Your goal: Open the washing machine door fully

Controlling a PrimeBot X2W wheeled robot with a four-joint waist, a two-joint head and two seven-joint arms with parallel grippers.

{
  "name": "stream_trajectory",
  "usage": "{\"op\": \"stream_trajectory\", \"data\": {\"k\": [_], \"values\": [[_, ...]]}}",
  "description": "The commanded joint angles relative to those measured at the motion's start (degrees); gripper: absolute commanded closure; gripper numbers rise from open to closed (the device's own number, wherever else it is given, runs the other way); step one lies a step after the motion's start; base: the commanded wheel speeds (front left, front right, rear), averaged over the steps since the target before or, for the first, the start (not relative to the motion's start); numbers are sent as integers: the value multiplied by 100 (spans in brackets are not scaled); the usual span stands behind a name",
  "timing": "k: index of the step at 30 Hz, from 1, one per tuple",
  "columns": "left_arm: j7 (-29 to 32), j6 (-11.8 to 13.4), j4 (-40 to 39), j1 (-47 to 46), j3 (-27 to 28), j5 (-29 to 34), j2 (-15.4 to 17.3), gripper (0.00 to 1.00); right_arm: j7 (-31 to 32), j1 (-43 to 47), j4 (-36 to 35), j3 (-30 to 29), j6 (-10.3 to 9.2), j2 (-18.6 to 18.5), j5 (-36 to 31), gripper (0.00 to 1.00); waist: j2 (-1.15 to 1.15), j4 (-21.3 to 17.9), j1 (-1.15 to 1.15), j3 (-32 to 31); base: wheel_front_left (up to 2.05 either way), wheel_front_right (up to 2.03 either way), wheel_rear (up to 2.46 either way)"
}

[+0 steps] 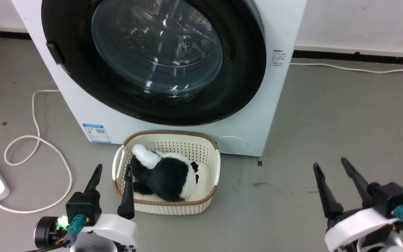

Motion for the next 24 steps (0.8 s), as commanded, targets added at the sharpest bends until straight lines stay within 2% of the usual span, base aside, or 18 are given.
{"op": "stream_trajectory", "data": {"k": [1,8,15,16,17,18,24], "values": [[-75,29,-43,-91,-29,-66,3,0,-24,-167,15,-24,1,-51,123,0,0,33,0,55,0,0,0],[-159,53,-83,-176,-69,-161,3,0,97,-510,-29,-103,1,-164,636,0,0,136,0,249,0,0,0],[-243,88,-185,-271,-99,-247,4,0,269,-905,21,-473,2,-131,1086,0,0,253,0,421,0,0,0],[-255,93,-200,-285,-106,-262,4,0,301,-971,30,-520,2,-116,1150,27,0,270,0,445,0,0,0],[-267,98,-214,-299,-113,-276,4,0,334,-1040,44,-569,2,-97,1221,71,0,285,0,468,0,0,0],[-279,103,-226,-312,-122,-289,4,0,370,-1113,60,-620,2,-74,1308,100,0,301,0,491,0,0,0],[-351,124,-290,-393,-166,-352,5,0,691,-1628,261,-894,2,17,1958,100,0,385,0,651,0,0,0]]}}
